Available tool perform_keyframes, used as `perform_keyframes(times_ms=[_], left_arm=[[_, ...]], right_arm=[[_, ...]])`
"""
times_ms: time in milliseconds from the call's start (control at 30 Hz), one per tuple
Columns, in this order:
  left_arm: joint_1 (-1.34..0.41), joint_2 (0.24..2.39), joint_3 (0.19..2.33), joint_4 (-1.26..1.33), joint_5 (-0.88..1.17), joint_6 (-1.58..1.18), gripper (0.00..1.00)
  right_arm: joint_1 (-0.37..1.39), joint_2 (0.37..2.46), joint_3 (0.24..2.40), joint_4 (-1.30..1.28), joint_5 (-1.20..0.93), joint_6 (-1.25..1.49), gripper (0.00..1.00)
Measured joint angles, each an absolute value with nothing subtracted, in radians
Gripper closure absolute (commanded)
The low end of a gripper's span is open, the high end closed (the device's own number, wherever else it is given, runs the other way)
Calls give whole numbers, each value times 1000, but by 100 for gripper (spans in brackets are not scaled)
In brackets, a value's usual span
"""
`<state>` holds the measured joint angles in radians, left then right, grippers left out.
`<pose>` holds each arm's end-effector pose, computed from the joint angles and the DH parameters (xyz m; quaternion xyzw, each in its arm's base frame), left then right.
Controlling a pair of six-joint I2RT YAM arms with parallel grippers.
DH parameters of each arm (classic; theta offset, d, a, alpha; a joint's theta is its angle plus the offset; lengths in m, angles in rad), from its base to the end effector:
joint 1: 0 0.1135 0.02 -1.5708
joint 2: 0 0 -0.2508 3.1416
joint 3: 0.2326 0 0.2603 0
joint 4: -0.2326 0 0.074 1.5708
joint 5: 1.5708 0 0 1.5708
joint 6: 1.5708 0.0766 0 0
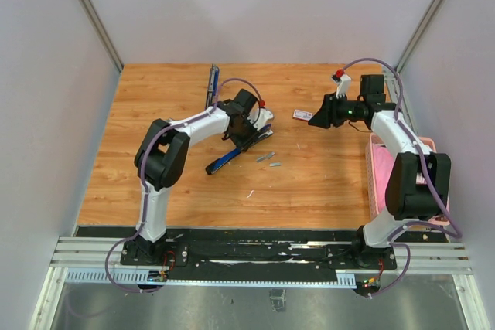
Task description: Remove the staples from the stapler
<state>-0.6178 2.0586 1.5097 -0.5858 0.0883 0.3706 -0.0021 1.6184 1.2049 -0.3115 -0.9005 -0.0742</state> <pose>0.3616 -0.2653 0.1178 0.4711 0.8541 -0.0694 0.2092 0.3791 0.0592 0.2366 -0.2081 0.8141 0.3825 0.3844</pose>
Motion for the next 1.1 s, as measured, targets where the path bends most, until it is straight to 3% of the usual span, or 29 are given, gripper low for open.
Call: perform_keyframes(times_ms=[633,1100], left_arm=[[-366,2246,1704,-682,722,197,85],[-326,2249,1615,-551,876,58,87]], right_arm=[[22,1665,1186,-277,-989,-126,53],[418,1665,1182,-265,-743,-456,57]])
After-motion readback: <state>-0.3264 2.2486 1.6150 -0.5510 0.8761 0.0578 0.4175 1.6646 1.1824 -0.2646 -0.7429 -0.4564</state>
